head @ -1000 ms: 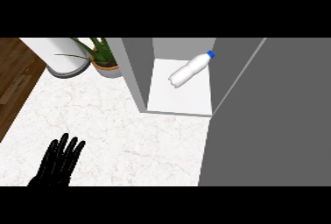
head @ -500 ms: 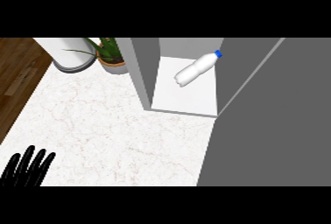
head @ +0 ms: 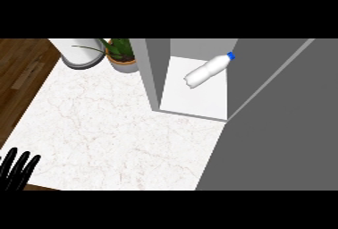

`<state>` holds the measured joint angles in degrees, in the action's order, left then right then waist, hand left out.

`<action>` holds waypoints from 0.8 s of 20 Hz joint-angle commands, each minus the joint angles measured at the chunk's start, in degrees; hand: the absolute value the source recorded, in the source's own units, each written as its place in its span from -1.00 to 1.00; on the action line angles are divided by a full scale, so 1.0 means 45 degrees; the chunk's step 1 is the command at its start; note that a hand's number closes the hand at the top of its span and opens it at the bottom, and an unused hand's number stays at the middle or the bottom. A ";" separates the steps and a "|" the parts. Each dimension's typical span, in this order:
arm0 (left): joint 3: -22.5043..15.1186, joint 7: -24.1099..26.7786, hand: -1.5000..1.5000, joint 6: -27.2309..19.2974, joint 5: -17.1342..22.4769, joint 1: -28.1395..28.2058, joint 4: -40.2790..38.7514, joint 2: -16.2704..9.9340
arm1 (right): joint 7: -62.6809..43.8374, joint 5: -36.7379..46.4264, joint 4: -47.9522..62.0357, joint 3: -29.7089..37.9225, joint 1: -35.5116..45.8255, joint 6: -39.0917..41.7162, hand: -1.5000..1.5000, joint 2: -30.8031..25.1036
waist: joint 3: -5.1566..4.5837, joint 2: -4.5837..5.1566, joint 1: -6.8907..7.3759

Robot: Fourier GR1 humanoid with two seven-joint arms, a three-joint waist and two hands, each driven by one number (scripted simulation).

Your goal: Pick up the bottled water, place it into the cabinet and close the cabinet

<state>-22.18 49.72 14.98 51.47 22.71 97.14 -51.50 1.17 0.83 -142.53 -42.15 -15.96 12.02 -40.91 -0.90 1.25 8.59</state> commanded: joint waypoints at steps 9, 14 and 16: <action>0.0562 -0.0044 -1.00 0.0598 0.0341 -0.0157 0.0120 -0.0452 | -0.1802 -0.1188 0.0819 -0.0455 0.1080 -0.0505 1.00 0.2308 | -0.0041 0.0273 0.0281; 0.0573 -0.0182 -1.00 0.0679 0.0262 -0.0068 0.0081 -0.0583 | -0.2126 -0.2045 0.1378 -0.0106 0.1144 -0.0651 1.00 0.3046 | -0.0014 0.0369 0.0437; 0.0885 -0.0242 -1.00 0.0886 0.0522 -0.0219 0.0115 -0.0821 | -0.2406 -0.2648 0.1863 0.0148 0.1589 -0.0701 1.00 0.3520 | 0.0015 0.0427 0.0572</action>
<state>-19.20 48.19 16.95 53.11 21.99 97.76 -54.19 -5.13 -7.47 -138.38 -40.17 -11.42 13.59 -32.26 -1.11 2.50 10.39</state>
